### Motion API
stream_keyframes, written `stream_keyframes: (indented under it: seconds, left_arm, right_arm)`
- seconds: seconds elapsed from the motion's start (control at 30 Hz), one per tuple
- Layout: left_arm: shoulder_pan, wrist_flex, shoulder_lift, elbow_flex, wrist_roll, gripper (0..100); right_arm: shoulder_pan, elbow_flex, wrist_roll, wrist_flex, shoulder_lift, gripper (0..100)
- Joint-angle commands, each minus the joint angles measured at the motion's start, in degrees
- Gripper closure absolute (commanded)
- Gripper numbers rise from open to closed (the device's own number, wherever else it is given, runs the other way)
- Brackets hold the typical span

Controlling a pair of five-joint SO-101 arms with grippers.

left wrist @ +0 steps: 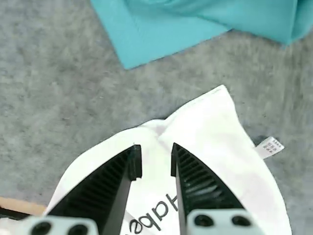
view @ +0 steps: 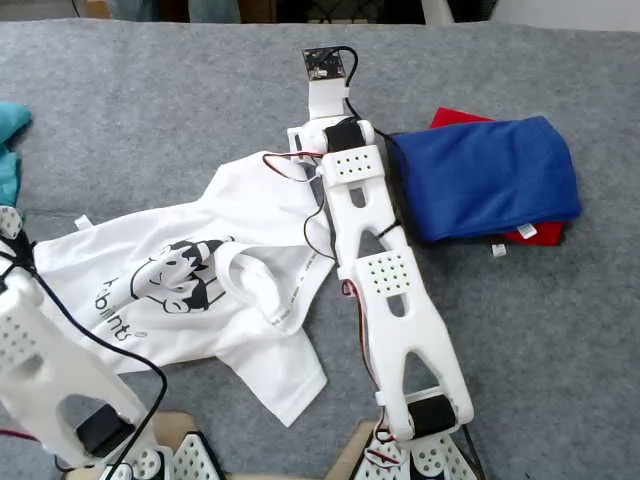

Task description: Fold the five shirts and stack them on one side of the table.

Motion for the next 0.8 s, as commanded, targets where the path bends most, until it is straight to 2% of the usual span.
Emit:
stream_keyframes:
  seconds: [0.0, 0.23, 0.33, 0.6, 0.77]
  left_arm:
    - [-4.0, -8.53, -8.18, 13.49, -1.58, 88]
    - [-12.53, -25.05, -12.75, 34.59, -8.88, 88]
    - [-15.69, -29.54, -14.59, 40.75, -11.08, 88]
    - [-16.66, -29.45, -16.26, 52.62, -18.81, 88]
    - [-16.57, -27.25, -16.26, 56.48, -24.53, 94]
  right_arm:
    - [0.18, -2.59, -0.09, -0.53, -0.31, 69.4]
    - [0.18, -2.59, -0.09, -0.53, -0.31, 69.4]
    - [0.18, -2.59, -0.09, -0.53, -0.31, 69.4]
    - [0.18, -2.59, -0.09, -0.35, -0.4, 69.4]
    - [0.18, -2.59, -0.09, -0.26, -0.4, 69.4]
